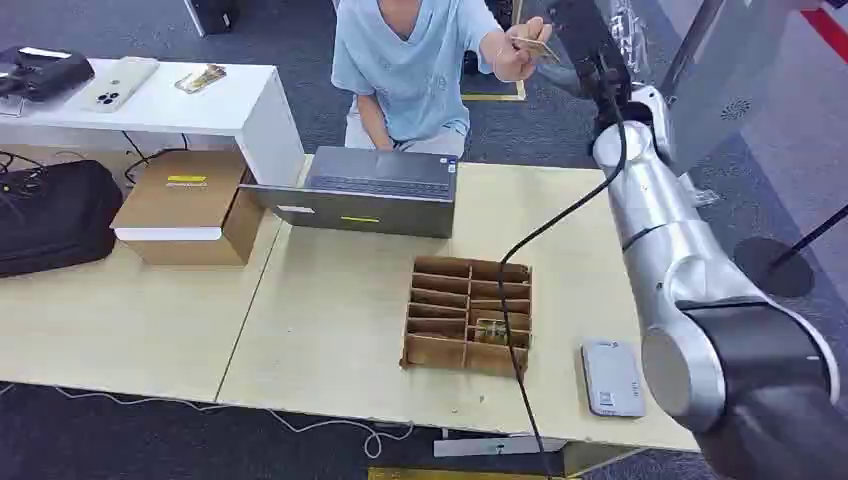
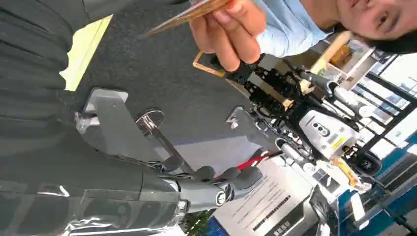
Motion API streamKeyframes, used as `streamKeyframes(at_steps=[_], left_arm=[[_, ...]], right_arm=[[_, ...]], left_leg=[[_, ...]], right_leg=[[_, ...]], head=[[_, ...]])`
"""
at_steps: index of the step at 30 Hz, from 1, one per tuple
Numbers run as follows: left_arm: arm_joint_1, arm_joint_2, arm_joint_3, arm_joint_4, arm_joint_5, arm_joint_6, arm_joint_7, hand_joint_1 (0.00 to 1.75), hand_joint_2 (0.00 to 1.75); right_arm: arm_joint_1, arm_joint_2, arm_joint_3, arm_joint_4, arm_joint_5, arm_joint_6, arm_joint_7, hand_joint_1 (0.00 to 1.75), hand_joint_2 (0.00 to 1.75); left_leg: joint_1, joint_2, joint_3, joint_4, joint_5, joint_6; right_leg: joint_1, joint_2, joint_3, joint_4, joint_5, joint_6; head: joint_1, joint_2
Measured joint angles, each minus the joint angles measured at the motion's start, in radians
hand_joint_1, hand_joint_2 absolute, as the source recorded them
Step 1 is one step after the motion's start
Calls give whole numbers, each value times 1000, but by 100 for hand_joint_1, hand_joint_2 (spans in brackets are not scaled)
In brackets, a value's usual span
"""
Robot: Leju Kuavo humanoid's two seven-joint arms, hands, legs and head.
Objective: Pass the card to the sensor for recognition and then transmit it.
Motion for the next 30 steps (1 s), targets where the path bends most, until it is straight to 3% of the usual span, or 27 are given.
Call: streamKeyframes(at_steps=[1,2,6,7,8,30], left_arm=[[0,0,0,0,0,0,0,0,0],[1,1,1,0,0,0,0,0,0],[2,3,5,0,2,1,0,0,0],[2,3,6,0,3,1,0,0,0],[2,3,6,0,3,1,0,0,0],[3,3,7,0,-3,2,0,0,0]], right_arm=[[0,2,3,1,3,0,2,0,175],[0,2,8,3,8,0,6,54,175],[0,8,24,8,22,-2,19,54,175],[0,9,26,9,23,-2,21,143,175],[-1,10,29,10,23,-3,21,175,175],[-3,11,46,16,18,-11,2,175,175]], left_leg=[[0,0,0,0,0,0],[0,0,0,0,0,0],[0,0,0,0,0,0],[0,0,0,0,0,0],[0,0,0,0,0,0],[0,0,0,0,0,0]], right_leg=[[0,0,0,0,0,0],[0,0,0,0,0,0],[0,0,0,0,0,0],[0,0,0,0,0,0],[0,0,0,0,0,0],[0,0,0,0,0,0]], head=[[0,0],[0,0],[0,0],[0,0],[0,0],[0,0]])
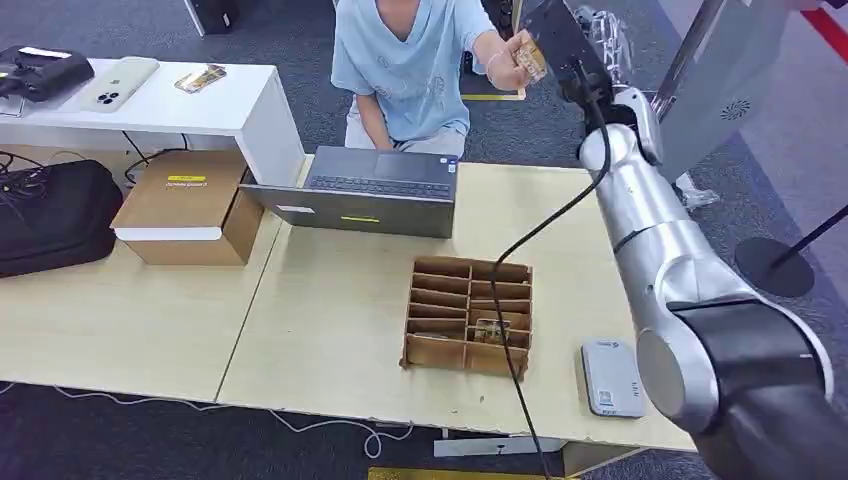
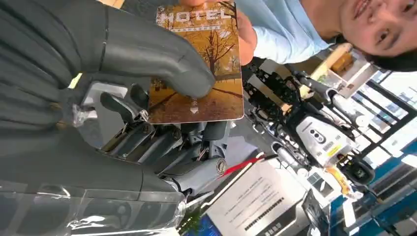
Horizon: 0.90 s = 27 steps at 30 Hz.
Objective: Pass the card to the sensor for recognition and then transmit it.
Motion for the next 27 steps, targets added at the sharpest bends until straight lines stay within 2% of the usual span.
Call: streamKeyframes(at_steps=[5,7,13,17,22,24,27], left_arm=[[1,0,0,0,-1,3,0,0,0],[1,0,0,0,-2,5,0,0,0],[1,0,0,0,-3,6,1,0,0],[3,0,9,0,-3,10,1,0,0],[6,1,16,0,-2,16,3,0,0],[7,2,16,0,-1,18,3,0,0],[8,4,17,0,-4,18,3,0,0]], right_arm=[[14,-2,-2,-29,-41,-69,-71,175,175],[45,-2,-4,-82,-65,-93,-100,175,175],[159,-12,-3,-265,-122,-83,-95,175,175],[241,-44,-2,-405,-183,19,-71,175,175],[315,-103,-9,-521,-296,147,-74,175,175],[352,-137,-26,-563,-380,223,-93,175,175],[419,-197,-71,-615,-558,384,-150,175,175]], left_leg=[[0,0,0,0,0,0],[0,0,0,0,0,0],[0,0,0,0,0,0],[0,0,0,0,0,0],[0,-1,0,0,0,0],[0,-1,0,0,0,0],[0,-2,-1,0,-1,1]], right_leg=[[0,0,0,0,0,0],[0,0,0,0,0,0],[0,0,0,0,0,0],[0,0,0,0,0,0],[0,-1,0,-1,0,0],[0,-1,0,-1,0,0],[0,-2,0,-2,0,0]], head=[[0,0],[0,0],[0,0],[0,0],[0,0],[0,0],[0,0]])
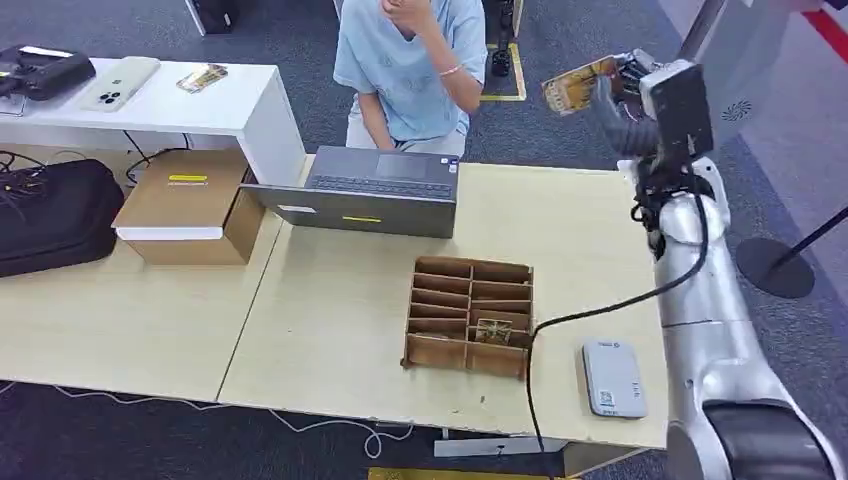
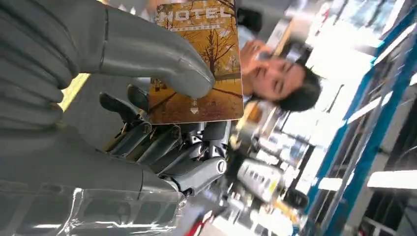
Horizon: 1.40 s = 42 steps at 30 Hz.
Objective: Pass the card to the sensor for recognition and then transmit it.
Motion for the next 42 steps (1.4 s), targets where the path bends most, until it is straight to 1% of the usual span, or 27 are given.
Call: streamKeyframes(at_steps=[1,4,6,9,13,16,17,19,20,22,24,26,29,32,37,42], left_arm=[[0,1,0,0,-1,1,0,0,0],[1,5,0,0,-3,7,0,0,0],[3,6,0,0,-4,14,0,0,0],[4,7,0,0,-4,15,0,0,0],[4,7,0,0,-6,15,0,0,0],[4,7,0,0,-10,15,0,0,0],[4,7,0,0,-13,15,0,0,0],[4,7,0,0,-19,11,0,0,0],[4,7,0,0,-21,9,0,0,0],[3,7,0,0,-26,6,0,0,0],[3,8,0,0,-27,5,0,0,0],[3,8,0,0,-28,5,0,0,0],[4,12,0,0,-29,4,0,0,0],[4,14,0,0,-29,4,0,0,0],[4,15,0,0,-32,4,3,0,0],[4,16,0,0,-35,4,4,0,0]], right_arm=[[22,-21,-19,-16,-60,44,-25,175,175],[92,-76,-77,-58,-181,126,-62,175,175],[142,-107,-120,-90,-235,162,-73,175,175],[222,-137,-185,-142,-300,212,-76,175,175],[306,-154,-265,-196,-327,250,-74,175,175],[335,-160,-297,-217,-337,258,-63,175,175],[351,-164,-307,-223,-350,270,-55,175,175],[393,-172,-334,-240,-420,319,-50,175,175],[416,-172,-354,-247,-473,356,-45,175,175],[458,-175,-390,-254,-525,403,-28,175,175],[500,-189,-415,-259,-516,423,-2,175,175],[549,-204,-434,-265,-476,431,25,175,175],[620,-226,-454,-279,-416,431,49,175,175],[683,-240,-478,-297,-403,431,76,175,175],[775,-246,-515,-325,-391,438,141,175,175],[817,-243,-523,-331,-352,442,169,175,175]], left_leg=[[0,0,0,0,0,0],[0,-1,-1,0,-1,1],[0,-1,-1,0,-1,1],[0,-1,-1,0,-2,1],[0,0,-1,0,-2,2],[0,1,0,0,-2,2],[0,1,0,0,-2,2],[0,-1,0,0,-2,2],[0,-1,-1,0,-2,2],[0,-1,-1,0,-2,2],[0,-1,-1,0,-3,2],[0,-1,-1,0,-3,3],[-1,-1,-1,0,-3,3],[-1,-1,-1,0,-3,3],[-1,-1,-1,-1,-4,3],[-1,1,-1,-1,-4,3]], right_leg=[[0,0,0,0,0,0],[0,-1,0,-1,0,0],[0,-1,0,-1,0,1],[0,-1,0,-1,-1,1],[0,-1,0,-1,-1,1],[0,0,0,-1,-1,1],[0,0,0,-1,-1,1],[0,-3,0,-1,-1,1],[0,-3,0,-1,-1,1],[0,-2,0,-1,-1,1],[0,-2,0,-1,-1,1],[0,-2,0,-1,-2,3],[0,-3,0,-1,-3,3],[-1,-2,0,-1,-3,3],[-1,-2,0,-1,-3,3],[0,-1,0,-1,-3,3]], head=[[-1,0],[0,0],[0,0],[0,0],[0,0],[-1,0],[-1,0],[0,0],[0,0],[0,0],[0,0],[0,0],[0,0],[0,0],[-1,0],[0,0]])
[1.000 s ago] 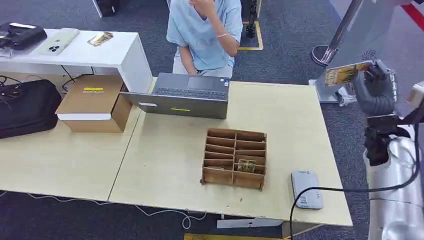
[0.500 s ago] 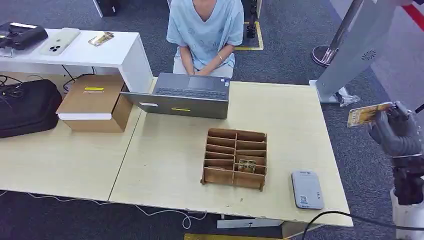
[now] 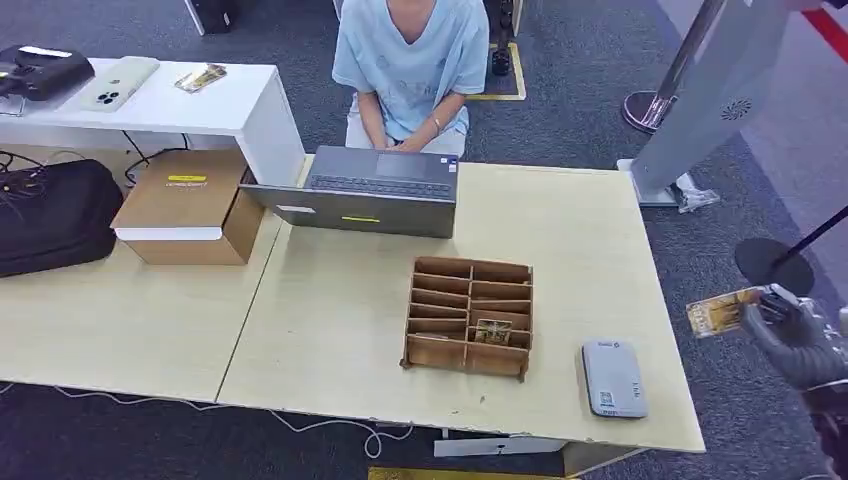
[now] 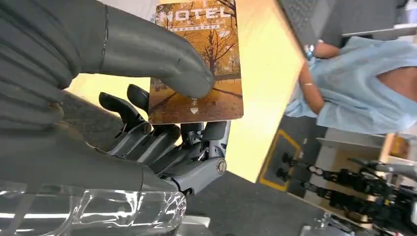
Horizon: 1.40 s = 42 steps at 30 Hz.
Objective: Pass the card to the sensor for recognition and then transmit it.
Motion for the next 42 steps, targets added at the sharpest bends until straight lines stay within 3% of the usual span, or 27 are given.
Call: streamKeyframes(at_steps=[7,13,22,42], left_arm=[[0,0,0,0,-3,-5,2,0,0],[-1,-1,0,0,-9,-5,2,0,0],[-1,-1,0,0,-10,-8,2,0,0],[-2,-3,0,0,-14,-18,14,0,0]], right_arm=[[6,21,18,16,45,-13,18,175,175],[-23,24,88,74,91,-33,-22,175,175],[-52,32,169,151,111,-65,-23,175,175],[-33,87,187,212,171,-100,-24,175,175]], left_leg=[[0,0,0,0,0,0],[0,0,0,0,0,0],[0,0,0,0,0,0],[0,0,0,0,0,0]], right_leg=[[0,0,0,0,0,0],[0,0,0,0,0,0],[0,0,0,0,0,0],[0,0,0,0,0,0]], head=[[0,0],[0,0],[0,0],[0,0]])
